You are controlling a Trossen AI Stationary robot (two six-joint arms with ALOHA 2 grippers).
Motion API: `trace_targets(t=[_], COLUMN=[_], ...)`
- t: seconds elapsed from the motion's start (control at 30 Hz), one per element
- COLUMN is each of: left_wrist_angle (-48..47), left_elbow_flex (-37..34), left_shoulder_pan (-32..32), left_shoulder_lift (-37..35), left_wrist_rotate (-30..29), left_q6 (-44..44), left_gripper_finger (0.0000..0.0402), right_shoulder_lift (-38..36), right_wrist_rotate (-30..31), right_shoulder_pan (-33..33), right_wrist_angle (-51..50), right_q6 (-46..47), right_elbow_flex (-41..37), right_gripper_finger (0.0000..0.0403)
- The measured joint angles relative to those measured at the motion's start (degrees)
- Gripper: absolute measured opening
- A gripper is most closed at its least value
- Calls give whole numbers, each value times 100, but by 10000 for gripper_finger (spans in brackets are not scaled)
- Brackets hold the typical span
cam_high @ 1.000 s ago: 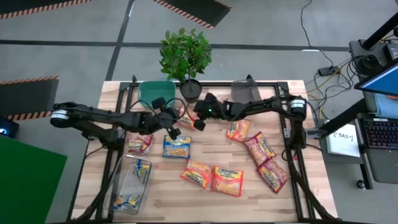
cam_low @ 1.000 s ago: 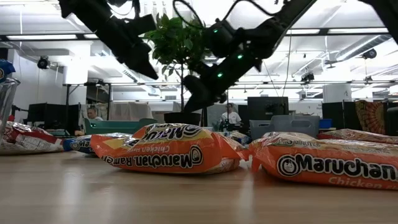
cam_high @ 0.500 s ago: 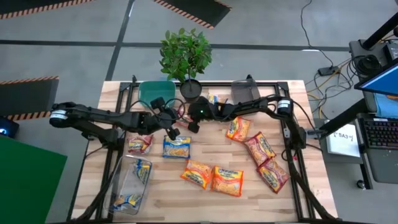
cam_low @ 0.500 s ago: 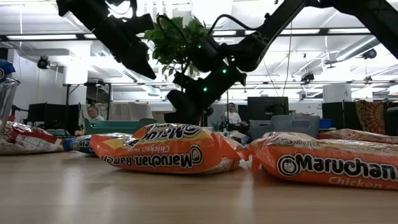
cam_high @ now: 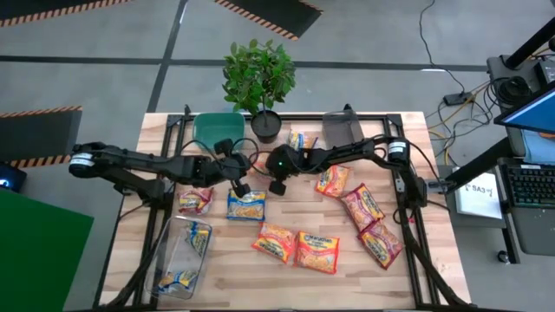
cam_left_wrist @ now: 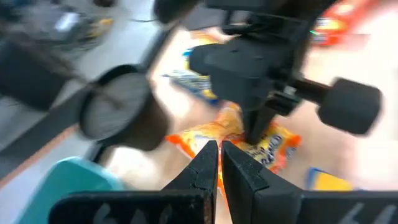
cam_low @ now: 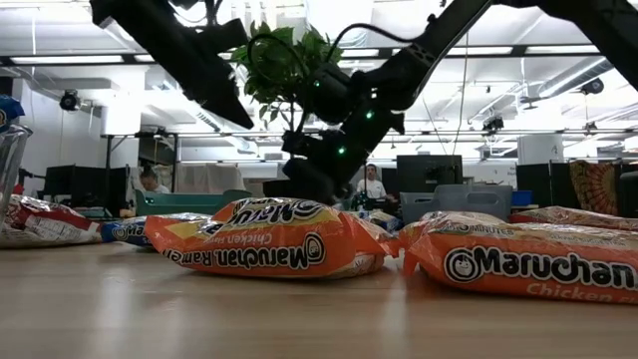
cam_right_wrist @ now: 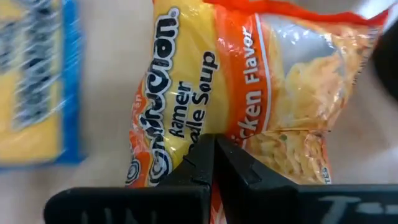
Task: Sort Maruchan noodles
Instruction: Put the orange noodle pack into the black bin
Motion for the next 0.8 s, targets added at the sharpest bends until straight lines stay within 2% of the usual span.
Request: trace_targets(t=[0.17, 0.43, 0.6, 0.8], left_wrist_angle=[63, 897, 1496, 1701], left_elbow_flex=[-28, -282, -282, -170], left_shoulder_pan=[0, 1, 7, 35], left_shoulder_lift=[0, 155, 575, 1274], left_wrist_rotate=[1089, 2121, 2262, 2275], left_q6=[146, 692, 923, 1318], left_gripper_finger=[3, 3, 3, 3], right_shoulder_lift=[-251, -983, -1600, -2394], right_wrist_rotate=[-219, -216, -205, -185], right_shoulder_pan=[330, 756, 896, 955], right_wrist_angle=[-960, -2311, -2829, -2623], right_q6=[2, 247, 495, 1190], right_elbow_flex=[-5, -51, -249, -1067], right_gripper_finger=[9, 9, 9, 9])
